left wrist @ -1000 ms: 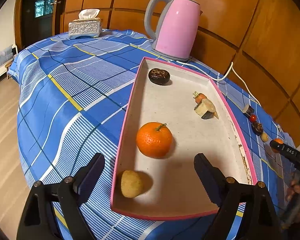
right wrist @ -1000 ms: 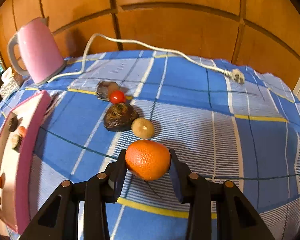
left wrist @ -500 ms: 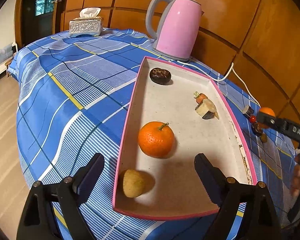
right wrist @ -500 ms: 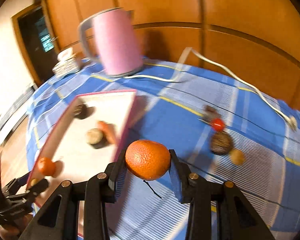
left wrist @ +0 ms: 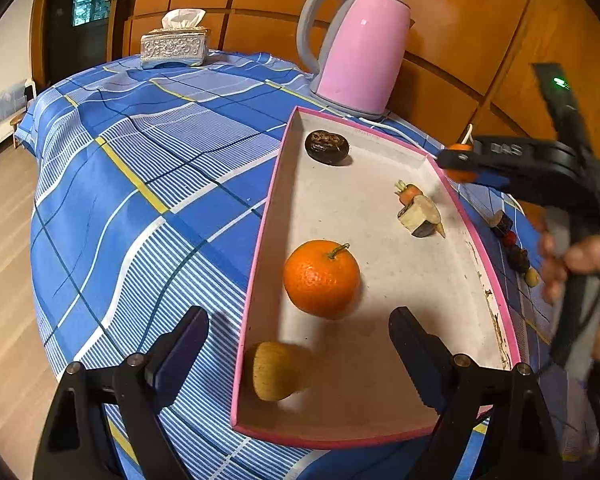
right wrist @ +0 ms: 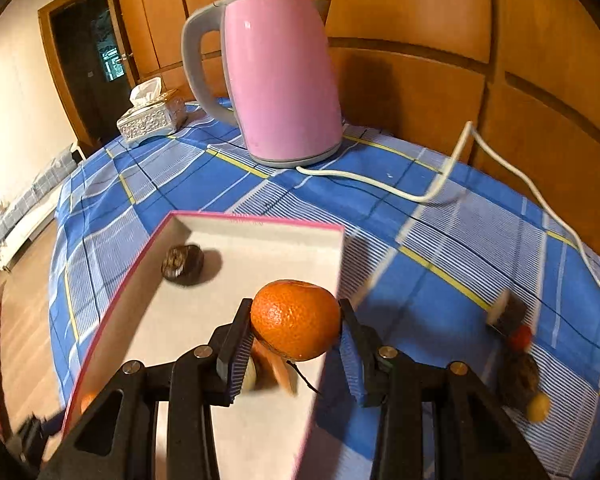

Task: Organize fruits
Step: 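Carry the small orange into the tray beside the carrot and release, then withdraw the right gripper from the tray and set it still, then reach the left gripper to the red cherry tomato and grasp it, then carry the cherry tomato into the tray and open the left gripper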

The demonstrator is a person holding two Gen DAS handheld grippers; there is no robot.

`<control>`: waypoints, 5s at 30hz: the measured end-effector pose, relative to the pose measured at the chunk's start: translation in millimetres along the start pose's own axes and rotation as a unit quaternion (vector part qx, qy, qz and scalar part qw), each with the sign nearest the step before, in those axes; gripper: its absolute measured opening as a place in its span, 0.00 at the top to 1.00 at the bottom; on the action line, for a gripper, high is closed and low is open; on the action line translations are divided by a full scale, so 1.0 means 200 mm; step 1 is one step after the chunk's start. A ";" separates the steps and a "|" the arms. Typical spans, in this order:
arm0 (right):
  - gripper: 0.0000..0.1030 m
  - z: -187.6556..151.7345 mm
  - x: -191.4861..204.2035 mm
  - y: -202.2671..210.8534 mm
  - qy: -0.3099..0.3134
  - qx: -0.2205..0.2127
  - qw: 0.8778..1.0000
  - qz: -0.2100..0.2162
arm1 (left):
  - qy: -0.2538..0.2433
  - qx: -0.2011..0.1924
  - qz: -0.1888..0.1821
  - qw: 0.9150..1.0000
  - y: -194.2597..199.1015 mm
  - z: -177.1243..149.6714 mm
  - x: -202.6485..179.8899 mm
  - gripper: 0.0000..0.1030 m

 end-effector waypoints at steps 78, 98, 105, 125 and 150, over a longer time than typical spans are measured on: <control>0.32 -1.09 -1.29 0.76 -0.342 -0.049 0.864 -0.366 | -0.151 -0.023 -0.121 0.981 0.13 0.41 -0.71 0.10; 0.31 -1.09 -1.28 0.75 -0.336 -0.047 0.864 -0.372 | -0.257 0.129 -0.201 0.936 -0.55 0.46 -1.46 0.68; 0.31 -1.09 -1.28 0.75 -0.334 -0.047 0.864 -0.374 | -0.241 0.166 -0.191 0.937 -0.72 0.46 -1.58 0.68; 0.31 -1.09 -1.28 0.76 -0.333 -0.047 0.864 -0.375 | -0.264 0.166 -0.159 0.937 -0.93 0.45 -1.68 0.76; 0.31 -1.09 -1.28 0.75 -0.334 -0.048 0.863 -0.376 | -0.073 0.032 -0.089 0.993 -0.20 0.56 -0.42 0.76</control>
Point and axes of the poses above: each gripper's, at about its wrist camera, not at the fingertips, and y roughly against the way its jaws point, x to its left, z to its top, the point moved 2 cm from there along -y, roughly the way its jaws point, and after that the axes turned 3 degrees about -y, right-handed, at the moved point
